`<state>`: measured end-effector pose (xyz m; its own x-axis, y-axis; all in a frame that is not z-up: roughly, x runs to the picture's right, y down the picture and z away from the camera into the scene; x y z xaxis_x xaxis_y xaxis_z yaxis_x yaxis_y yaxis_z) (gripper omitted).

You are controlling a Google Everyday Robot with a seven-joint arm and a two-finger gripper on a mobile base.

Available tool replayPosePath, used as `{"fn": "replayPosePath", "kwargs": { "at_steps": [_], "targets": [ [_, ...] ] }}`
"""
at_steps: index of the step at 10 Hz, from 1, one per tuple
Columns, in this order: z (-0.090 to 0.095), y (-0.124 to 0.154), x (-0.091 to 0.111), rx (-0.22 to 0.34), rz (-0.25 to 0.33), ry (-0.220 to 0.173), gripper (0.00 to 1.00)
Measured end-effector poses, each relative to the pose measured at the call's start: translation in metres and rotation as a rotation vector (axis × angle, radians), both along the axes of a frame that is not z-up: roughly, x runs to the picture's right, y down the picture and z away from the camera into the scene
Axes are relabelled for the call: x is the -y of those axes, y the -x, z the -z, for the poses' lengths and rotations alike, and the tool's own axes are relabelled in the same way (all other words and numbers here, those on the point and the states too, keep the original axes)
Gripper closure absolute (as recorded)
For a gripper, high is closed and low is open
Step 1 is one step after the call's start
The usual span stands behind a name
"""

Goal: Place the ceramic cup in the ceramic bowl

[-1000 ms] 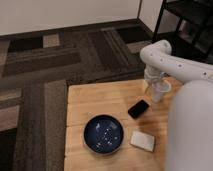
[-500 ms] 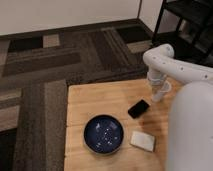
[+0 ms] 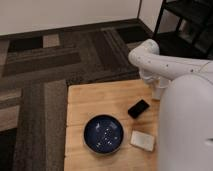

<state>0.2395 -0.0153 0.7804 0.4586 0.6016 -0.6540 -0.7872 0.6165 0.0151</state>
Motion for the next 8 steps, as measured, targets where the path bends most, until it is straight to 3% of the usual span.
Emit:
{"fn": "replayPosePath", "kwargs": {
  "at_steps": [4,8],
  "targets": [
    [0.03,0.094,-0.011,0.169,0.181,0.05,1.0],
    [0.078,0.182,-0.041,0.341,0.319,0.093,1.0]
  ]
}}
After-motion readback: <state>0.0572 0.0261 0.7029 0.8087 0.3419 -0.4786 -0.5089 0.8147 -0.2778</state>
